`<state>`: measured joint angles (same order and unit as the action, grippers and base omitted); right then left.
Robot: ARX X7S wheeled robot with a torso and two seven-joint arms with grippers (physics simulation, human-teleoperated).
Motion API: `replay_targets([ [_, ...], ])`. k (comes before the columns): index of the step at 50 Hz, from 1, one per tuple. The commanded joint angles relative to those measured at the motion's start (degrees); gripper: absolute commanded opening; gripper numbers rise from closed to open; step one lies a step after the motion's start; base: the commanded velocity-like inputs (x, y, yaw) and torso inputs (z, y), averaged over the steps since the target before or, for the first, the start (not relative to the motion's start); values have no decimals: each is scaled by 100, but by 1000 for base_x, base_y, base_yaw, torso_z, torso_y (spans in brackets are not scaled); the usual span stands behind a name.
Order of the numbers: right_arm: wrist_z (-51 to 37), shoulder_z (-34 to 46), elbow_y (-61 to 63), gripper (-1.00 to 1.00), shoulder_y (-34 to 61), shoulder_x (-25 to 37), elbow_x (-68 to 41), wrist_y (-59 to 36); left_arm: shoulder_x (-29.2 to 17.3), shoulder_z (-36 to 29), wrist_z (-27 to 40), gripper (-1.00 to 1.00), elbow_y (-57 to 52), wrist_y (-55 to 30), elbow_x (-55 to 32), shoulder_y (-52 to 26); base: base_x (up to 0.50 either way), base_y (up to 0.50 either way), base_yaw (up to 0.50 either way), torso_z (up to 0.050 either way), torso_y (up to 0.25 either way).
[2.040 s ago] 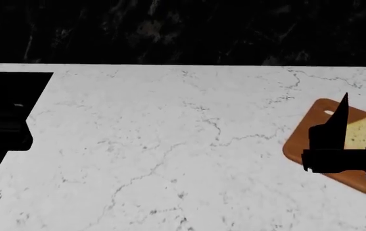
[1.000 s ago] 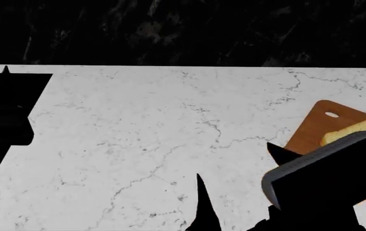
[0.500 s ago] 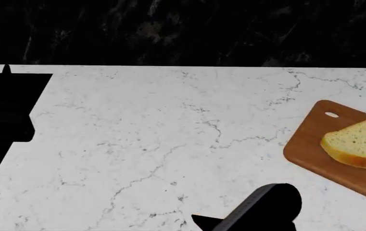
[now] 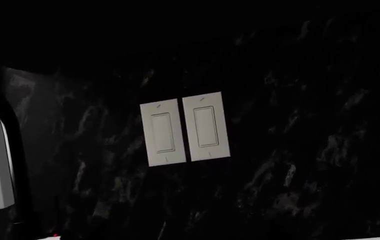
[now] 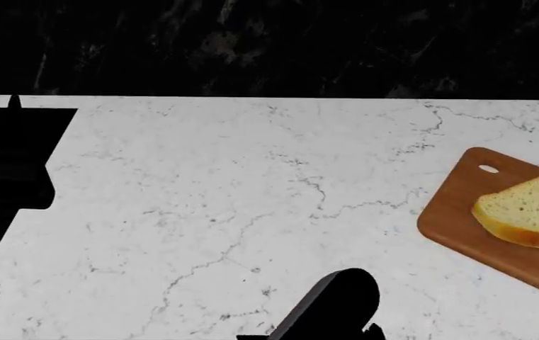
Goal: Pick up the wedge of cheese and place it on the slice of bread to prepare a simple cheese on bread dish.
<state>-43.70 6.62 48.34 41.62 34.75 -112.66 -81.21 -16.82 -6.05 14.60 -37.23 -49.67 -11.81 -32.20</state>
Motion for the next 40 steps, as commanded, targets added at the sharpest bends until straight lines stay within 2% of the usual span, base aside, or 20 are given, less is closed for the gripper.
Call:
replay_targets([
  [1, 343, 610, -328, 100, 487, -379, 34, -202, -2, 16, 5, 100, 21, 70, -39, 28, 0, 0, 0, 0, 0],
  [11, 1496, 659, -669, 100, 748, -941, 1017, -682, -8, -2, 36, 100, -8, 4, -63, 16, 0, 0, 0, 0, 0],
  [16, 2067, 798, -772, 100, 915, -1021, 1591, -715, -15, -3, 37, 100, 33, 65, -64, 32, 0, 0, 0, 0, 0],
  [25, 3104, 1420, -983, 100, 1094, -1137, 2736, -585, -20, 0, 65, 100, 15, 63, -80, 27, 0, 0, 0, 0, 0],
  [33, 3375, 1848, -1128, 100, 1270, -1386, 3007, -426, -25, -7, 74, 100, 6, 50, -106, 21, 0, 0, 0, 0, 0],
  [40, 2775, 2093, -1241, 100, 1673, -1679, 2364, -509, -30, -13, 71, 100, 16, 48, -134, 13, 0, 0, 0, 0, 0],
])
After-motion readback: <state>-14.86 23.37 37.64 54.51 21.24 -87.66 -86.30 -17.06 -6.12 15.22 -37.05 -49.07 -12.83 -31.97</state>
